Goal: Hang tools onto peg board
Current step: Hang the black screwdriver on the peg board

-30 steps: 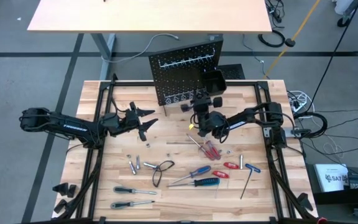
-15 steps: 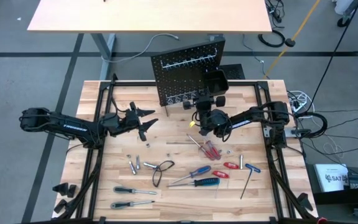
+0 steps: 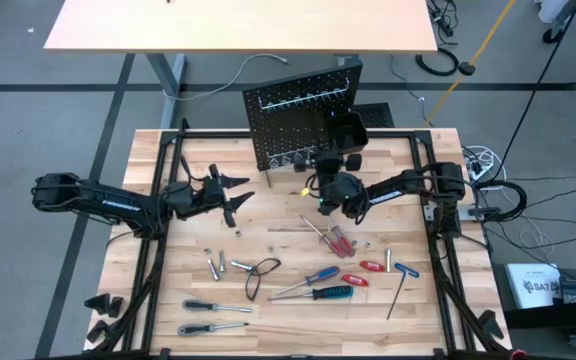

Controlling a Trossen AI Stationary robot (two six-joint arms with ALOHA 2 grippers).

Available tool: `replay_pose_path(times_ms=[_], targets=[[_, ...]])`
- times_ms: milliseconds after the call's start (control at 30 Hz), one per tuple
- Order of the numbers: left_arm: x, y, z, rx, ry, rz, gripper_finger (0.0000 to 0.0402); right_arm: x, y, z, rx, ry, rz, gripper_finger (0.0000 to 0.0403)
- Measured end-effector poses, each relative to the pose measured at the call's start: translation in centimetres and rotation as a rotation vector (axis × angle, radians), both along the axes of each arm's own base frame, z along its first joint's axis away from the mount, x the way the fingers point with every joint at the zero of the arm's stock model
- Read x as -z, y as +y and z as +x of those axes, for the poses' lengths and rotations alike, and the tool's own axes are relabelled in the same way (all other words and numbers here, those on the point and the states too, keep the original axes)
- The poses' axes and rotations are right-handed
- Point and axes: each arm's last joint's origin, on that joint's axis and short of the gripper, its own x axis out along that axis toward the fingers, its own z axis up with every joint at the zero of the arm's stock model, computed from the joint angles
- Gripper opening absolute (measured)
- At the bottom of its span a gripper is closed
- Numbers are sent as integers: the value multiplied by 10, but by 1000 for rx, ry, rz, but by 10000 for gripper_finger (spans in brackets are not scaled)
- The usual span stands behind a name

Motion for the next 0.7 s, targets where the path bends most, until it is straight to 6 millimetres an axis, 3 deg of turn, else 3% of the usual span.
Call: replay_pose_path(times_ms=[267, 700], targets=[[0, 0, 0, 0, 0, 1, 200, -8, -3, 5, 64, 9, 28, 99], [0, 0, 0, 0, -2, -5, 200, -4, -5, 6, 73, -24, 37, 99]])
